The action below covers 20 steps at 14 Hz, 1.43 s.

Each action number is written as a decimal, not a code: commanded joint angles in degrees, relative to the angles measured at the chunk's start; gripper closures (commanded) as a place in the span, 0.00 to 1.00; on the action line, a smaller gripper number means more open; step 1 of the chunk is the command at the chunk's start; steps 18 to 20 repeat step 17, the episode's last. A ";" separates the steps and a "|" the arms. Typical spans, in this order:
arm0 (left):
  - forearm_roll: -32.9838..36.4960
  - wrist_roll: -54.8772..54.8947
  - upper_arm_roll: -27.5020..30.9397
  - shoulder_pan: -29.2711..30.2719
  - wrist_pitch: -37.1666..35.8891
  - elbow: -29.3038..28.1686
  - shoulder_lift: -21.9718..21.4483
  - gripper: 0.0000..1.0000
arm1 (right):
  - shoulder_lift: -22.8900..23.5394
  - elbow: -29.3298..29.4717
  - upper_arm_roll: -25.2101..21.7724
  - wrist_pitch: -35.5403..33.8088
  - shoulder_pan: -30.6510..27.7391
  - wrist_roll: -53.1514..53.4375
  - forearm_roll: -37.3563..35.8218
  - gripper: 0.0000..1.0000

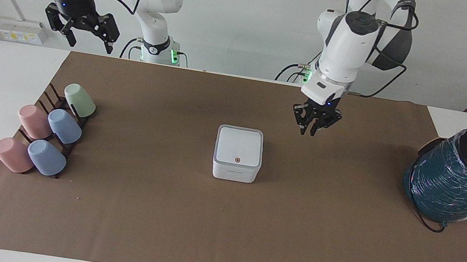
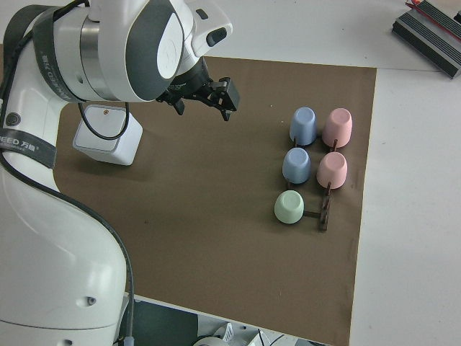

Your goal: Close trash can lid

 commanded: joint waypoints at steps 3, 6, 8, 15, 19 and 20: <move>0.20 5.89 -0.41 5.71 -9.07 8.72 -0.10 0.00 | -1.03 -1.27 -0.11 1.24 -0.31 0.49 0.85 0.00; -2.00 11.25 -0.41 9.49 -17.50 15.67 0.86 0.00 | -1.12 -1.27 -0.11 1.16 -0.31 0.49 0.85 0.00; -2.00 14.16 -0.32 11.69 -21.20 17.35 0.95 0.00 | -1.12 -1.27 -0.11 1.15 -0.31 0.49 0.85 0.00; -2.09 13.46 -0.41 12.14 -24.73 12.62 -2.39 0.00 | -1.03 -1.27 -0.11 1.15 -0.31 0.49 0.85 0.00; -2.09 12.94 -0.41 12.31 -24.38 12.26 -2.39 0.00 | -1.12 -1.27 -0.11 1.15 -0.31 0.49 0.85 0.00; -2.09 12.94 -0.41 12.31 -24.38 12.26 -2.39 0.00 | -1.12 -1.27 -0.11 1.15 -0.31 0.49 0.85 0.00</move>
